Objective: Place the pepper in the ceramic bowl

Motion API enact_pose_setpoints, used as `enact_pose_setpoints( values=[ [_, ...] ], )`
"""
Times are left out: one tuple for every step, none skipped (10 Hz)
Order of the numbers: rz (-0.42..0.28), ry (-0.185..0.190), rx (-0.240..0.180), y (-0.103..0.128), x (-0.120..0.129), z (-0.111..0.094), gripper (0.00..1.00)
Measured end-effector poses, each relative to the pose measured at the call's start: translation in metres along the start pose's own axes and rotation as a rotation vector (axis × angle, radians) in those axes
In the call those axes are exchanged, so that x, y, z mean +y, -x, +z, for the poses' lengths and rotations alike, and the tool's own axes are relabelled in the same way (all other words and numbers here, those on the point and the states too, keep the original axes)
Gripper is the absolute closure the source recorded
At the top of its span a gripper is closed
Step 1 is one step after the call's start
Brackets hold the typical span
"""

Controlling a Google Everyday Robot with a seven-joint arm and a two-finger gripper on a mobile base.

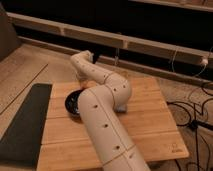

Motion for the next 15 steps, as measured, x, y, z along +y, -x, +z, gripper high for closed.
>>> enact_pose_setpoints(
  values=[
    [0.002,0.003,-0.002,0.000,0.000,0.000,1.00],
    [0.002,0.005,-0.012,0.003,0.001,-0.003,1.00],
    [0.000,0.006,-0.034,0.011,0.002,-0.010,1.00],
    [-0.013,0.005,-0.071,0.023,0.004,-0.025,1.00],
    [-0.033,0.003,-0.106,0.035,0.007,-0.040,1.00],
    [-0.061,0.002,-0.142,0.046,0.014,-0.057,1.00],
    [-0.095,0.011,-0.181,0.057,0.029,-0.075,1.00],
    [-0.114,0.021,-0.197,0.059,0.040,-0.086,1.00],
    [-0.143,0.027,-0.206,0.056,0.052,-0.097,1.00],
    [-0.168,0.034,-0.208,0.045,0.064,-0.109,1.00],
    [-0.173,0.047,-0.204,0.029,0.076,-0.119,1.00],
    [-0.167,0.061,-0.191,0.009,0.087,-0.125,1.00],
    [-0.157,0.071,-0.168,-0.019,0.097,-0.128,1.00],
    [-0.144,0.075,-0.148,-0.040,0.101,-0.131,1.00],
    [-0.127,0.076,-0.121,-0.064,0.101,-0.131,1.00]
  ],
)
